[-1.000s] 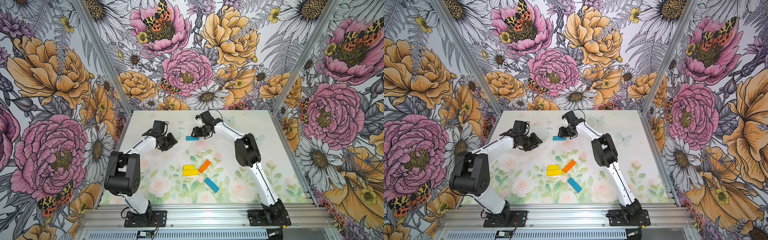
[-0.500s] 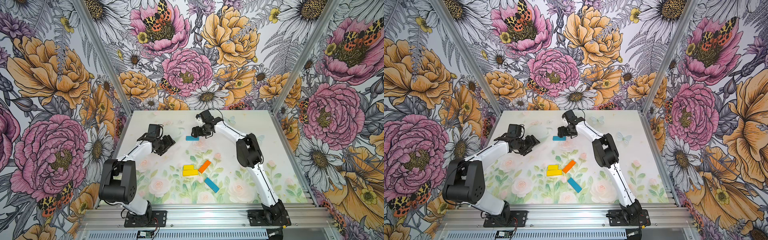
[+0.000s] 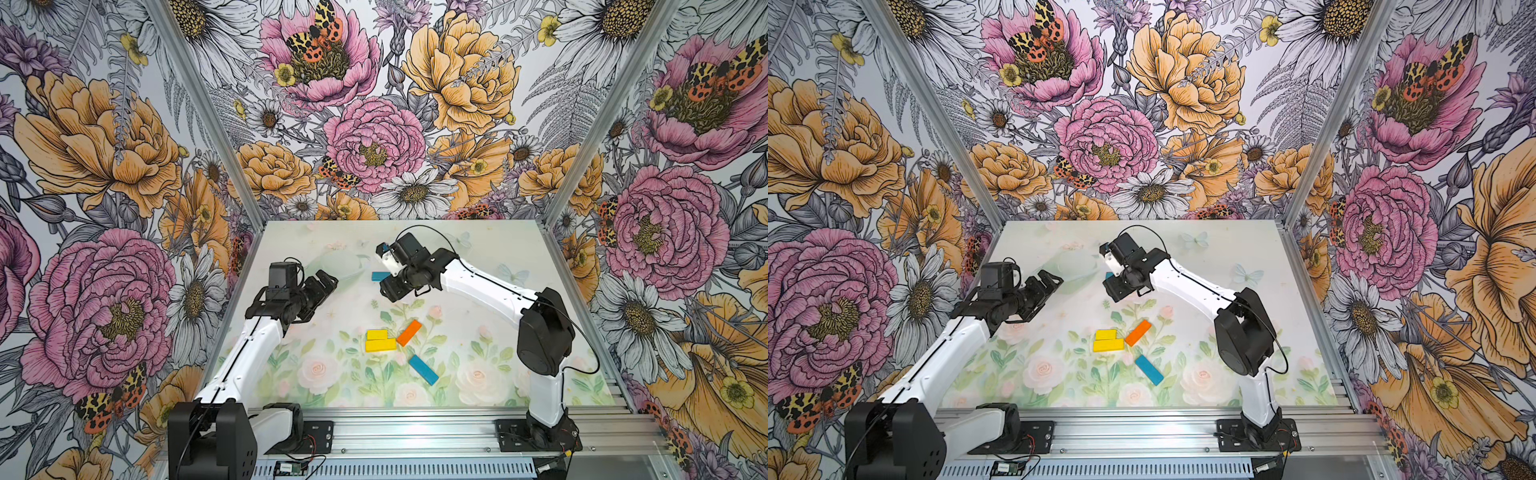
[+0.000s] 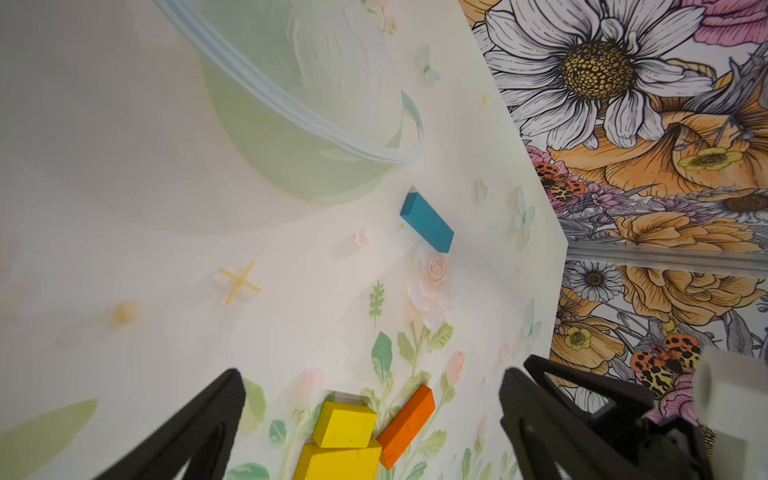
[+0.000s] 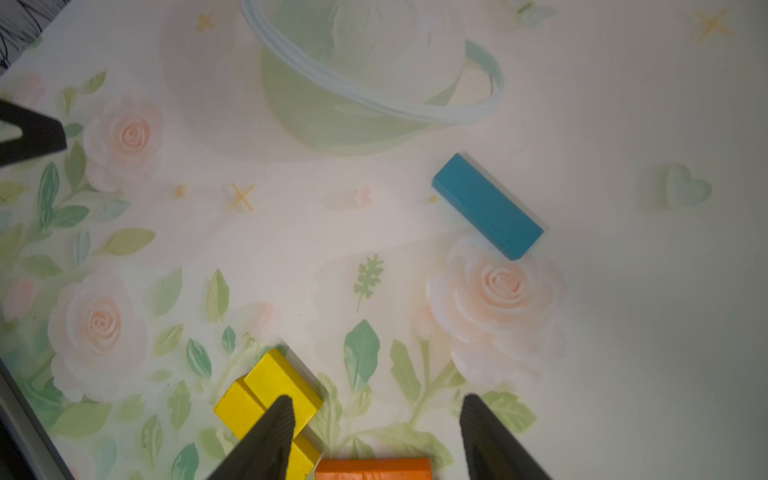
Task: Assemble the number 7 with building blocks
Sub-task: Pick up the building block from the center of the board.
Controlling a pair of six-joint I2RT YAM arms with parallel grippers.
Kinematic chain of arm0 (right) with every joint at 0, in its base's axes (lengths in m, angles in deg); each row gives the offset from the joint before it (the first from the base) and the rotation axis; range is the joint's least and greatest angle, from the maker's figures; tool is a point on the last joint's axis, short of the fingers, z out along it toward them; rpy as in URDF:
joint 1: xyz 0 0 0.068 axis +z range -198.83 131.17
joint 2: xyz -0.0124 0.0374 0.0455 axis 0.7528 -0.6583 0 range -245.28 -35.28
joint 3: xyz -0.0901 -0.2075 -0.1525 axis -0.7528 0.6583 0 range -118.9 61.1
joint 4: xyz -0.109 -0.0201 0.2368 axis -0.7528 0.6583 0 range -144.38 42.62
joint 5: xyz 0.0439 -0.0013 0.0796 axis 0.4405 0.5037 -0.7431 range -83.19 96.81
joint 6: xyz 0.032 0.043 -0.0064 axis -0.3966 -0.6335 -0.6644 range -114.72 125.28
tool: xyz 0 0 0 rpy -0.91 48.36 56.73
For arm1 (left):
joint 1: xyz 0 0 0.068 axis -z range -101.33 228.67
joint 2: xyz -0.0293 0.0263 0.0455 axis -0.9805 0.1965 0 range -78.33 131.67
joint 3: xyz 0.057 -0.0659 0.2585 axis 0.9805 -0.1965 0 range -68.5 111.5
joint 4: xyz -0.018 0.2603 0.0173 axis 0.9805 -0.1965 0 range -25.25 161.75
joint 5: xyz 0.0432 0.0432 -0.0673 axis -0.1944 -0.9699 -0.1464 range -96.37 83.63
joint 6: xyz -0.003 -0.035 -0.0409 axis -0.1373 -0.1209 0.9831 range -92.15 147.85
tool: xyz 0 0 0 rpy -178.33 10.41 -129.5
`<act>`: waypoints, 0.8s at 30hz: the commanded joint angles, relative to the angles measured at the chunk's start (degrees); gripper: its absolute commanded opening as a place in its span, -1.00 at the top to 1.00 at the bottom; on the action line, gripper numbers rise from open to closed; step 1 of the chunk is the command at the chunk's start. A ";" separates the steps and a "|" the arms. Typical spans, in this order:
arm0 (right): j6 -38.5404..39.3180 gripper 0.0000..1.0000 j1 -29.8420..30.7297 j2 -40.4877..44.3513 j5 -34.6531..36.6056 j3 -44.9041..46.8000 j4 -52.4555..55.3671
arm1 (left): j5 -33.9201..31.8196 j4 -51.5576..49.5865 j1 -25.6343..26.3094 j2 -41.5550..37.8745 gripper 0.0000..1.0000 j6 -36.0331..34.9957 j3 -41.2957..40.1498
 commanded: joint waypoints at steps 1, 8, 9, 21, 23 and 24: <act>-0.40 -0.08 3.41 -1.45 2.08 0.59 2.92 | -1.26 -6.32 1.27 3.63 -0.98 -4.19 0.33; -4.22 -0.35 10.64 -6.38 4.99 -6.93 9.77 | 1.81 -7.63 6.39 3.50 -0.98 -2.90 -1.75; -4.65 -0.38 10.74 -6.87 5.21 -6.68 9.80 | 1.56 -7.64 6.68 2.13 -0.98 -2.50 -2.98; 0.71 -0.45 11.10 -9.64 8.62 -3.36 9.54 | 0.59 -17.17 -1.13 -10.68 -0.98 -5.24 -9.37; 1.32 -0.44 10.80 -10.21 7.38 -3.41 9.54 | 1.91 -17.13 -2.60 -8.89 -0.98 -4.63 -9.62; 1.63 -0.44 10.65 -10.43 6.83 -3.39 9.54 | 2.13 -17.19 -2.71 -7.70 -0.98 -4.85 -9.29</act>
